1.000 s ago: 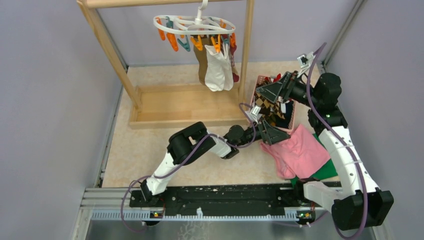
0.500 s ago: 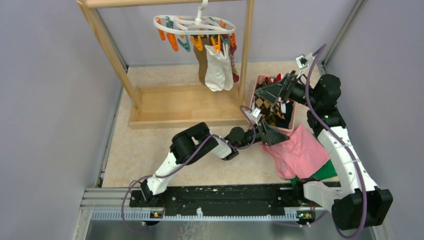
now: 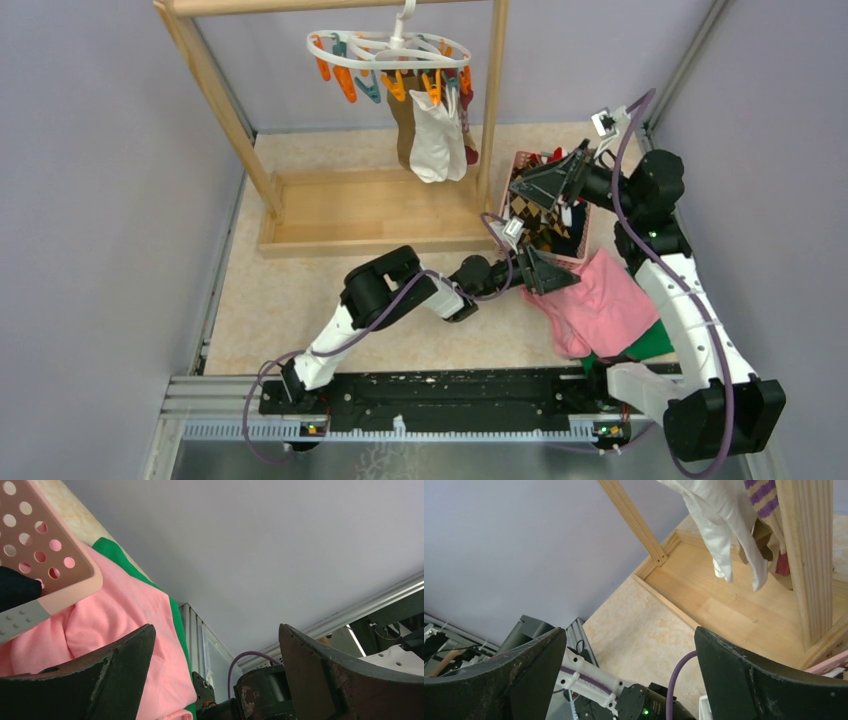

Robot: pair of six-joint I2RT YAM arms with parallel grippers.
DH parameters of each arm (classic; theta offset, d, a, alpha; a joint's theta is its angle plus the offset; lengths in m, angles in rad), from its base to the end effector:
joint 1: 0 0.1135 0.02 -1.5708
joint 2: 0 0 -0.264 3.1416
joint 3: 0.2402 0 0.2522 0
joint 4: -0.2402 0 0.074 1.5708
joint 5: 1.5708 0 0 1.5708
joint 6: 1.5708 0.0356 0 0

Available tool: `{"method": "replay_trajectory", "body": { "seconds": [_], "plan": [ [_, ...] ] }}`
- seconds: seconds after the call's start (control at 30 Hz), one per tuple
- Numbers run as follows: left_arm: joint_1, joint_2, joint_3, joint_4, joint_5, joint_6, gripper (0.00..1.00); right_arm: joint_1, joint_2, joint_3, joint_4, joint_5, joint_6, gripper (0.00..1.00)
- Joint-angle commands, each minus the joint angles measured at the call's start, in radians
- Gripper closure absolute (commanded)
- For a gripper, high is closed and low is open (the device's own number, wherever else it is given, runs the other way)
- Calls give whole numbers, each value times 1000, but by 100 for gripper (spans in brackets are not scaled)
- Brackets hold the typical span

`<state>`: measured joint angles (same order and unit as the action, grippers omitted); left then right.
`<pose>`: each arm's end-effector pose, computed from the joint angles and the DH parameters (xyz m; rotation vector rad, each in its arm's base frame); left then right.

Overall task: Clip the socks to the hanger
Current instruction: Pick up the sock from the bin.

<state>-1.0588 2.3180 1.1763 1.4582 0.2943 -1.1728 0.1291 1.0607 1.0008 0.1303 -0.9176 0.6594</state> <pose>0.2157 -0.4048 0.1430 0.2297 1.5763 -2.0359 0.2290 0.0582 0.3958 -0.3704 1.6394 1.2893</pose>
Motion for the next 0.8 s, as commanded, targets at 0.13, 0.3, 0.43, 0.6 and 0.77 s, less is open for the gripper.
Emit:
{"method": "replay_trajectory", "body": {
  "seconds": [0.13,0.3,0.43,0.6,0.77],
  "plan": [
    [-13,-62,-46,334,10,67,1,8,-102,-86,184,-23,57,1],
    [-14,-71,-63,335,29,72,1,8,-140,-133,223,-2,78,1],
    [-11,-80,-76,335,43,70,1,7,-173,-153,179,72,73,1],
    [9,-187,-149,335,164,215,1,-1,-87,-177,356,2,211,1],
    [15,-341,-365,265,144,276,1,-59,-58,38,-127,216,-73,1]
  ]
}}
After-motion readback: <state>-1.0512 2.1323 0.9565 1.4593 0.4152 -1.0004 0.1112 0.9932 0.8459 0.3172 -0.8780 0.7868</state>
